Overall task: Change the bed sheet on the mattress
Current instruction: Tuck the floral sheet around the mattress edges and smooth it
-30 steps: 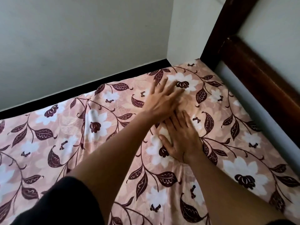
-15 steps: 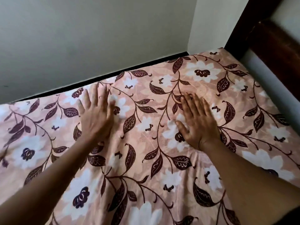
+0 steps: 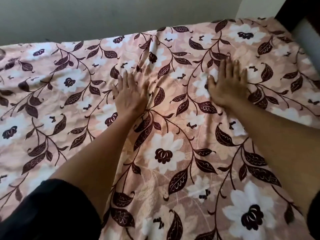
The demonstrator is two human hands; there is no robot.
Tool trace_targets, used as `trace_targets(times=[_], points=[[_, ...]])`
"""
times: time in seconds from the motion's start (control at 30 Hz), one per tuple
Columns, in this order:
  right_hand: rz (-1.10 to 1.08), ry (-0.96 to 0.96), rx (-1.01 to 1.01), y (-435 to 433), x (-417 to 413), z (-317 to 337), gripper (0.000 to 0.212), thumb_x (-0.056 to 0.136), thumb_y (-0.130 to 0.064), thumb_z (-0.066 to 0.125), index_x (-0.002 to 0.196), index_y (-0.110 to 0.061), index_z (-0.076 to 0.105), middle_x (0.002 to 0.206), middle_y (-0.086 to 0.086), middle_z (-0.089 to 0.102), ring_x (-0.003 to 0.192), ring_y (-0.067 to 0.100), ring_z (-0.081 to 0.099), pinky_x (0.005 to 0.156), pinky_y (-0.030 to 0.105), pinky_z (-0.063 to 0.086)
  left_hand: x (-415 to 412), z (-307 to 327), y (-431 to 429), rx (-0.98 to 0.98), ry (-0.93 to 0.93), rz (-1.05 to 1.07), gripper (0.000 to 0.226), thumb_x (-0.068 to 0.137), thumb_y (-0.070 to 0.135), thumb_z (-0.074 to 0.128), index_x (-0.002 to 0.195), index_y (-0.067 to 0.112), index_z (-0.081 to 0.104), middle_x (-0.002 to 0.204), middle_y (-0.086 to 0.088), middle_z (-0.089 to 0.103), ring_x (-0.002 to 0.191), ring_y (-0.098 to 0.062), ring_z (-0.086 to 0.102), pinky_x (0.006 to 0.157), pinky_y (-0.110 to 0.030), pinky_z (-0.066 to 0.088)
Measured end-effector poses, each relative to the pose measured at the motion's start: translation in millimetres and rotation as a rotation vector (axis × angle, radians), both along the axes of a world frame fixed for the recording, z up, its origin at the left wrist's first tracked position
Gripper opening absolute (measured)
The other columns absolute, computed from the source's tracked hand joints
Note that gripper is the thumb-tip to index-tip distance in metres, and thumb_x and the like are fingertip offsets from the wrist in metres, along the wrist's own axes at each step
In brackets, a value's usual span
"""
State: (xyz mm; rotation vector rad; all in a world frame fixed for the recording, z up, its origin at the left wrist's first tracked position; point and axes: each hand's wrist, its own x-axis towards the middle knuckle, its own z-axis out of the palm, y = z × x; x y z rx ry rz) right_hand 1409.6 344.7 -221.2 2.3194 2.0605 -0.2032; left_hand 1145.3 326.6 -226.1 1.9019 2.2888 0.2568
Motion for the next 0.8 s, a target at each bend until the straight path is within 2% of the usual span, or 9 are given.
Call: trace_targets(times=[0.07,0.17,0.3,0.37,0.47,0.53,0.6,0.67,0.8], points=[[-0.047,0.073,-0.016,-27,-32,4,0.075,0.094,-0.060,0.007,0.148,-0.010,-0.012,0.155,0.013,-0.016,0.143,0.028,-0.014,0.117,0.045,-0.005,-12,1,-19,0.020,-0.046,0.111,0.075,0.095,0.059,0.020,0.149,0.007,0.009,0.158,-0.010,0.002,0.145,-0.025,-0.002,0.118,-0.045,-0.001],[0.042,0.121,0.011,-85,-98,6,0.079,0.093,-0.062,0.002,0.146,-0.007,-0.017,0.152,0.015,-0.021,0.142,0.028,-0.018,0.117,0.044,-0.006,-31,6,-53,-0.017,-0.062,0.226,0.078,0.095,0.057,0.022,0.148,0.003,0.002,0.157,-0.015,-0.003,0.144,-0.028,-0.008,0.116,-0.046,-0.006],[0.343,0.208,-0.029,-149,-183,8,0.084,0.084,-0.062,-0.020,0.145,-0.005,-0.014,0.152,0.015,-0.019,0.142,0.027,-0.018,0.117,0.043,-0.006,-38,10,-52,-0.044,-0.032,0.072,0.040,0.100,0.024,0.030,0.137,0.010,0.027,0.157,-0.010,0.003,0.143,-0.036,-0.008,0.109,-0.061,-0.008],[0.502,0.255,-0.039,-159,-195,9,0.083,0.085,-0.061,-0.019,0.147,-0.007,-0.006,0.155,0.011,-0.011,0.144,0.022,-0.013,0.118,0.042,-0.003,-42,11,-42,-0.031,0.069,-0.027,0.042,0.096,0.006,0.031,0.138,0.008,0.028,0.157,-0.009,0.006,0.143,-0.037,-0.005,0.108,-0.065,-0.005],[0.322,0.210,0.029,-141,-169,10,0.073,0.087,-0.058,-0.009,0.144,-0.012,-0.011,0.153,0.008,-0.014,0.142,0.019,-0.014,0.116,0.035,-0.010,-68,17,-37,-0.038,0.161,0.016,0.054,0.090,-0.006,0.031,0.142,0.004,0.024,0.155,-0.012,0.014,0.143,-0.037,0.005,0.109,-0.063,0.001],[0.084,0.090,-0.018,-125,-154,10,0.077,0.081,-0.060,-0.015,0.141,-0.012,-0.018,0.151,0.011,-0.020,0.141,0.022,-0.018,0.115,0.036,-0.011,-93,22,-26,-0.064,0.126,0.094,0.050,0.092,0.000,0.034,0.141,0.003,0.025,0.153,-0.015,0.020,0.141,-0.038,0.012,0.111,-0.062,0.008],[-0.009,0.030,-0.052,-116,-168,9,0.082,0.078,-0.062,-0.020,0.141,-0.010,-0.022,0.150,0.014,-0.022,0.141,0.026,-0.020,0.116,0.039,-0.012,-112,25,-9,-0.066,0.069,0.070,0.047,0.098,0.016,0.034,0.142,0.001,0.024,0.151,-0.017,0.024,0.140,-0.037,0.017,0.112,-0.059,0.015],[0.031,0.091,0.001,-114,-209,8,0.082,0.081,-0.062,-0.017,0.143,-0.008,-0.020,0.151,0.015,-0.023,0.141,0.027,-0.022,0.115,0.040,-0.013,-117,26,20,-0.044,-0.008,0.040,0.056,0.100,0.034,0.030,0.144,0.001,0.020,0.152,-0.018,0.022,0.140,-0.038,0.018,0.112,-0.056,0.018],[0.125,0.170,0.112,-113,-278,-1,0.082,0.091,-0.060,0.004,0.149,-0.003,0.003,0.156,0.015,-0.004,0.145,0.026,-0.007,0.118,0.043,0.001,-111,20,69,-0.063,-0.002,0.043,0.074,0.096,0.055,0.027,0.147,0.003,0.010,0.156,-0.016,0.008,0.141,-0.044,0.001,0.112,-0.061,0.002]])
